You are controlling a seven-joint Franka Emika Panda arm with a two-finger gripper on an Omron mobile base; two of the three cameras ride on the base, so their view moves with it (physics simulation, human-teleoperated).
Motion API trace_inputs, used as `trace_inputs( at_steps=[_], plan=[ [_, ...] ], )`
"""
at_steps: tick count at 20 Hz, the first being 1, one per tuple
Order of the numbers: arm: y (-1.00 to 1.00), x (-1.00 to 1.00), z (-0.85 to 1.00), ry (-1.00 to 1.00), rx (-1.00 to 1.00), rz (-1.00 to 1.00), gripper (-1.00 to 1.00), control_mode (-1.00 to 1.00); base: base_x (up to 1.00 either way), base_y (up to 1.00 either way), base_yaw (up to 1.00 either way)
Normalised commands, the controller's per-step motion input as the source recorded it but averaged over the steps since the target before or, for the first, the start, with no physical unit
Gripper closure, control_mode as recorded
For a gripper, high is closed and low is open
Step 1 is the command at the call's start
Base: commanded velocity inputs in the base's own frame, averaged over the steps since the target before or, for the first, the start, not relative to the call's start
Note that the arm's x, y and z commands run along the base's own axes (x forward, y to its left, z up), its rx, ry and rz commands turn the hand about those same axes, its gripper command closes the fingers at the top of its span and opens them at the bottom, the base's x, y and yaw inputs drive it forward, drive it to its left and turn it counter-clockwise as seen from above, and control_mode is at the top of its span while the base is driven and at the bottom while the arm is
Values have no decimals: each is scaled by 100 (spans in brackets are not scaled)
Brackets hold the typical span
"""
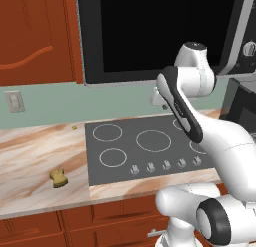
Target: Place the sponge inside the microwave to prepare for sanitizing.
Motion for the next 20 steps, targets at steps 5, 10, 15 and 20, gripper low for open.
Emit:
trace_inputs(
  at_steps=[5,10,15,20],
  plan=[
    [-4,-24,8,-14,0,-1,-100,-100,0,0,0],
    [-11,-50,15,-24,0,-5,-100,-100,0,0,0],
    [-21,-57,27,-23,0,-7,-100,-100,0,0,0],
    [-43,-53,40,-20,1,-12,-100,-100,0,0,0]
  ],
)
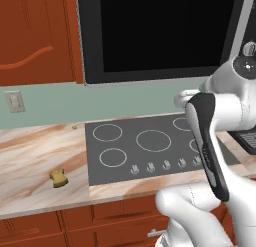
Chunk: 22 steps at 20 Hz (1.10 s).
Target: Place the sponge inside the microwave to prepare for sanitizing.
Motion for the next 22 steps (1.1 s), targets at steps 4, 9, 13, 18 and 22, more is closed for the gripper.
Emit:
trace_inputs(
  at_steps=[4,9,13,18,22],
  plan=[
    [-42,-48,59,-16,4,-14,-100,-100,0,0,0],
    [-90,-17,78,-4,20,-11,-100,-100,0,0,0],
    [-99,-1,82,-2,17,-8,-100,-100,0,0,0],
    [-74,3,68,1,5,-5,-100,-100,0,0,0],
    [-13,34,1,2,1,-1,-100,-100,0,0,0]
  ],
)
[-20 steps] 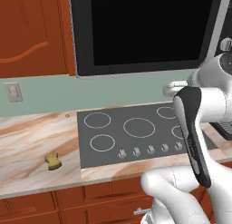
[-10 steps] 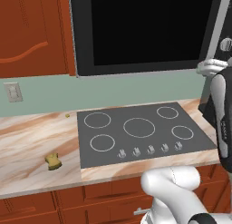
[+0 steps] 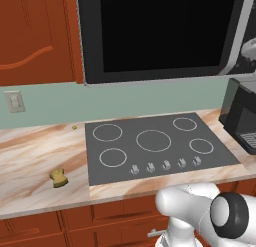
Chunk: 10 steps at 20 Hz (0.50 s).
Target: Place the sponge inside the microwave to prepare for sanitizing.
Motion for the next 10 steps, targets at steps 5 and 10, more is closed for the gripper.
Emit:
trace_inputs(
  at_steps=[5,10],
  plan=[
    [-9,32,0,0,0,3,-100,-100,0,0,0],
    [-9,59,0,0,-1,4,-100,-100,0,0,0]
  ],
)
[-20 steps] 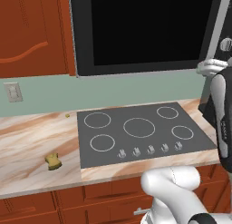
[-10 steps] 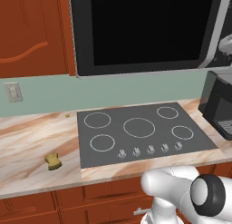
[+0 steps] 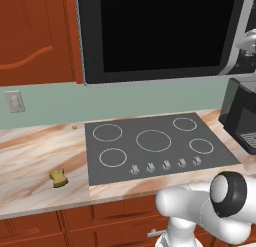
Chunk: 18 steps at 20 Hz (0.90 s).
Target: Place the sponge inside the microwave to prepare for sanitizing.
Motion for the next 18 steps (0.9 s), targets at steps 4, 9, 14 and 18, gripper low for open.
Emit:
trace_inputs(
  at_steps=[4,9,14,18],
  plan=[
    [0,71,0,0,-4,0,-100,-100,0,0,0],
    [0,48,0,1,-1,0,-100,-100,0,0,0],
    [0,17,0,0,0,3,-100,-100,0,0,0],
    [0,16,0,-3,0,1,-100,-100,0,0,0]
  ],
)
